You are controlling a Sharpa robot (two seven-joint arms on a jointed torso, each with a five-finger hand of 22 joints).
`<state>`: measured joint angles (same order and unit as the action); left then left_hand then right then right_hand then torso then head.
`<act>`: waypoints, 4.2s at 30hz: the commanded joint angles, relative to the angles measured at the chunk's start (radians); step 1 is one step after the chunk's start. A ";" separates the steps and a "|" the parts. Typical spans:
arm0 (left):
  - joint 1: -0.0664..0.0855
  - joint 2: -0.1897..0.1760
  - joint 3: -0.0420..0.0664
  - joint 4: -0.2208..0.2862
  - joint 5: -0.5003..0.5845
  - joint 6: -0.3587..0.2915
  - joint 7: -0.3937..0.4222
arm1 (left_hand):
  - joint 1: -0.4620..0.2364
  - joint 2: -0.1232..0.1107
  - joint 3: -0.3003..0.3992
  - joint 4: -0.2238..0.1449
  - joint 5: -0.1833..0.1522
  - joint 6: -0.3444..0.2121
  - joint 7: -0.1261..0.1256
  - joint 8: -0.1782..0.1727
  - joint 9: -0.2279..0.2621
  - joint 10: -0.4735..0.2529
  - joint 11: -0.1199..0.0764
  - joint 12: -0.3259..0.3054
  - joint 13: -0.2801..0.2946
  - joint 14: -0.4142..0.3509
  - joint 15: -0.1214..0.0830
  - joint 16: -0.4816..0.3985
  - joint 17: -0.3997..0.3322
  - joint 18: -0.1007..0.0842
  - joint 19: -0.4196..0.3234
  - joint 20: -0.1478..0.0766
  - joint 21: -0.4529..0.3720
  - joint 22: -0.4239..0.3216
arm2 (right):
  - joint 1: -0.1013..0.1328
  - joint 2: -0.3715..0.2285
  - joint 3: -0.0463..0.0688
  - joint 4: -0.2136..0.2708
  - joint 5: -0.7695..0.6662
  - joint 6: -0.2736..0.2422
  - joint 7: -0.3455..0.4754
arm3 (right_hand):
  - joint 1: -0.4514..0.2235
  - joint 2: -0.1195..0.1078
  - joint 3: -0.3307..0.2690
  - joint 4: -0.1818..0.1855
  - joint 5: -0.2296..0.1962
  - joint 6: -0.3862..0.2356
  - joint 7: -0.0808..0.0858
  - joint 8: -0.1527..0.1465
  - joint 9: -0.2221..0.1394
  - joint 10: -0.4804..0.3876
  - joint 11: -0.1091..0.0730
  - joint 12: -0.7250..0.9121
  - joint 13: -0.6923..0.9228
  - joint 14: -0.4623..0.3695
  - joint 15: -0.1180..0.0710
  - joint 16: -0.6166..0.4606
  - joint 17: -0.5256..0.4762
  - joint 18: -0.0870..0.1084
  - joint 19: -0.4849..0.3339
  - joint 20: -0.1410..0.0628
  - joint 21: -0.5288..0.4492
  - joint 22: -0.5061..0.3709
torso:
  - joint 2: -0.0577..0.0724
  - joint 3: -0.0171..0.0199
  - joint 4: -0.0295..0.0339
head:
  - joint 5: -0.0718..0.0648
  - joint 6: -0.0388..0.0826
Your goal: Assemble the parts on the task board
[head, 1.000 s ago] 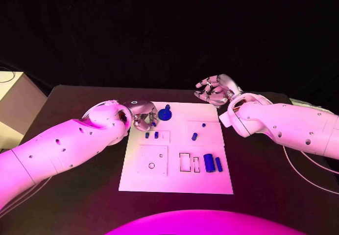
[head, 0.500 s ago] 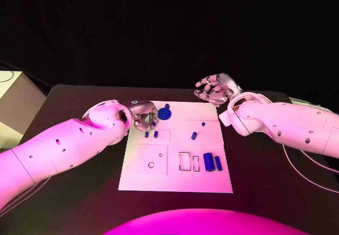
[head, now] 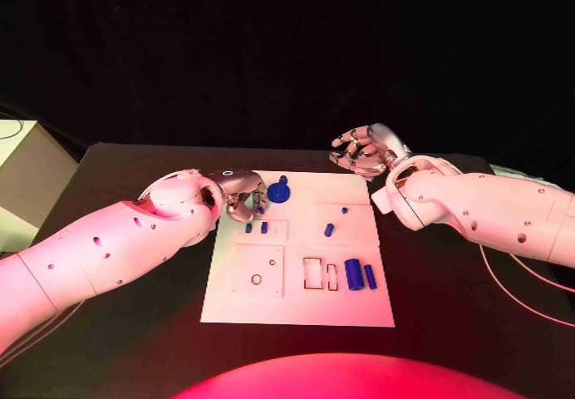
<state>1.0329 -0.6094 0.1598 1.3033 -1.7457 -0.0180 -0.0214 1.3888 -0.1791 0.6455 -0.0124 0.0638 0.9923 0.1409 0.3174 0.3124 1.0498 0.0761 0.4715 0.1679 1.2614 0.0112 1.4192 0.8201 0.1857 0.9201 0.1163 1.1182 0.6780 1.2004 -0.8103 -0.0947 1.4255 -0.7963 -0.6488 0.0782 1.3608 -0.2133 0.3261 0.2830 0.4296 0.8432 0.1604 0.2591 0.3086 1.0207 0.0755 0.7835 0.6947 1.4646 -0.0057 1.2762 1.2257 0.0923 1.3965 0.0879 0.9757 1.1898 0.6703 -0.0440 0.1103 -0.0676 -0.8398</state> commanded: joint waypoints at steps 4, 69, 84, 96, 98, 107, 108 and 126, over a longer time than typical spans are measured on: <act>-0.003 -0.001 -0.002 0.001 -0.004 0.008 -0.001 | -0.001 0.001 -0.005 0.003 0.000 -0.027 0.006 -0.025 -0.009 -0.038 0.006 0.024 0.016 -0.020 0.006 0.001 -0.018 -0.001 -0.007 0.001 -0.006 -0.003 | -0.001 0.000 0.000 0.000 -0.028 0.004 0.009 | -0.007 -0.004 0.006 0.001 0.006 0.006 -0.002 0.007 0.001 -0.002 -0.005 -0.004 -0.003 -0.001 -0.005 -0.008 -0.003 0.019 0.006 0.001 -0.010 -0.005 | 0.000 -0.0005 0.0012 | 0.000 -0.001; -0.008 -0.122 0.091 -0.039 0.694 -0.143 0.108 | 0.025 -0.002 0.043 0.005 0.001 -0.116 0.047 -0.055 -0.035 -0.172 0.039 0.217 0.103 -0.261 0.031 -0.250 -0.405 0.000 -0.091 0.021 -0.071 -0.038 | -0.002 -0.089 -0.005 -0.010 -0.312 0.255 0.078 | 0.065 -0.045 0.201 -0.137 -0.154 0.057 0.008 0.032 0.012 0.030 0.015 -0.454 -0.392 0.038 0.009 0.059 0.085 -0.013 0.067 0.010 0.168 0.129 | 0.000 0.0013 -0.0007 | -0.029 0.032; -0.090 -0.256 0.119 0.092 1.409 -0.102 0.366 | -0.048 0.001 -0.174 0.205 0.003 -0.153 0.054 0.002 -0.037 -0.229 0.066 0.092 -0.048 -0.338 0.074 -0.511 -0.479 -0.002 -0.028 0.072 -0.483 -0.329 | -0.039 -0.123 -0.010 0.048 -0.822 0.323 -0.076 | 0.005 -0.077 0.137 -0.145 -0.198 0.064 -0.008 0.000 0.001 0.029 0.013 -0.546 -0.472 0.035 0.009 0.049 0.076 -0.009 0.059 0.011 0.156 0.130 | -0.001 -0.0008 0.0026 | -0.071 0.062; -0.119 -0.282 0.136 0.146 1.432 -0.116 0.380 | 0.003 -0.005 -0.171 0.231 0.001 -0.119 0.052 0.009 -0.050 -0.068 0.061 -0.067 -0.102 -0.283 0.072 -0.760 -0.521 -0.003 0.046 0.072 -0.662 -0.459 | -0.067 -0.093 -0.011 0.052 -0.927 0.356 -0.144 | 0.013 -0.074 0.126 -0.149 -0.196 0.075 -0.009 -0.001 0.001 0.039 0.012 -0.550 -0.480 0.033 0.009 0.037 0.062 -0.010 0.061 0.008 0.159 0.132 | 0.001 -0.0019 0.0004 | -0.070 0.058; -0.120 -0.284 0.137 0.149 1.433 -0.119 0.382 | 0.005 -0.005 -0.171 0.230 0.002 -0.119 0.053 0.009 -0.050 -0.068 0.061 -0.071 -0.102 -0.282 0.073 -0.764 -0.520 -0.003 0.047 0.072 -0.664 -0.461 | -0.071 -0.088 -0.011 0.050 -0.932 0.356 -0.150 | 0.013 -0.072 0.126 -0.148 -0.195 0.079 -0.008 0.000 0.001 0.039 0.013 -0.551 -0.482 0.034 0.009 0.036 0.060 -0.010 0.062 0.008 0.159 0.132 | 0.001 -0.0018 0.0007 | -0.071 0.057; -0.123 -0.287 0.140 0.160 1.443 -0.132 0.384 | 0.004 -0.004 -0.173 0.231 0.002 -0.122 0.061 0.006 -0.053 -0.072 0.067 -0.085 -0.102 -0.278 0.076 -0.778 -0.518 -0.003 0.052 0.074 -0.674 -0.468 | -0.088 -0.064 -0.012 0.039 -0.939 0.324 -0.158 | 0.031 -0.052 0.163 -0.140 -0.236 0.115 -0.003 -0.002 -0.001 0.061 0.015 -0.564 -0.505 0.039 0.010 0.040 0.059 -0.014 0.071 0.009 0.182 0.147 | 0.000 0.0002 0.0010 | -0.067 0.051; -0.123 -0.287 0.140 0.160 1.443 -0.132 0.384 | 0.004 -0.004 -0.173 0.231 0.002 -0.122 0.061 0.006 -0.053 -0.073 0.067 -0.086 -0.102 -0.278 0.076 -0.779 -0.518 -0.003 0.053 0.074 -0.675 -0.469 | -0.089 -0.062 -0.012 0.039 -0.939 0.323 -0.158 | 0.033 -0.049 0.170 -0.139 -0.237 0.120 -0.004 -0.002 -0.001 0.065 0.014 -0.564 -0.507 0.040 0.009 0.042 0.061 -0.015 0.073 0.009 0.189 0.152 | 0.000 0.0003 0.0004 | -0.067 0.050; -0.124 -0.287 0.141 0.165 1.434 -0.137 0.367 | 0.006 -0.003 -0.174 0.230 0.002 -0.125 0.066 0.004 -0.055 -0.078 0.071 -0.095 -0.102 -0.276 0.079 -0.787 -0.515 -0.004 0.056 0.076 -0.681 -0.473 | -0.102 -0.036 -0.012 0.014 -0.971 0.361 -0.179 | 0.039 0.005 0.314 -0.161 -0.275 0.202 -0.025 0.017 0.019 0.159 -0.007 -0.603 -0.543 0.044 -0.009 0.056 0.064 -0.022 0.084 -0.005 0.228 0.181 | 0.001 0.0012 0.0007 | -0.066 0.040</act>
<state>0.9101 -0.8980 0.2994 1.4636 -0.3133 -0.1530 0.3413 1.3832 -0.1827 0.4733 0.2154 0.0640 0.8684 0.2016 0.3253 0.2587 0.9735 0.1419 0.3822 0.0665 0.9792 0.0897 0.6359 0.3042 0.1854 0.9667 0.1915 0.4434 0.2058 1.1108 -0.8521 -0.0991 1.4433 -1.7285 -0.3370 -0.0842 1.3952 -0.2213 0.6349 0.1196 0.1544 1.0382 0.1337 0.2712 0.3263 1.1736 0.0674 0.1844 0.1567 1.4683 -0.0096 1.3291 1.2886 0.0763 1.4664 0.0897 1.2021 1.3074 0.6705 -0.0429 0.1104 -0.1327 -0.7972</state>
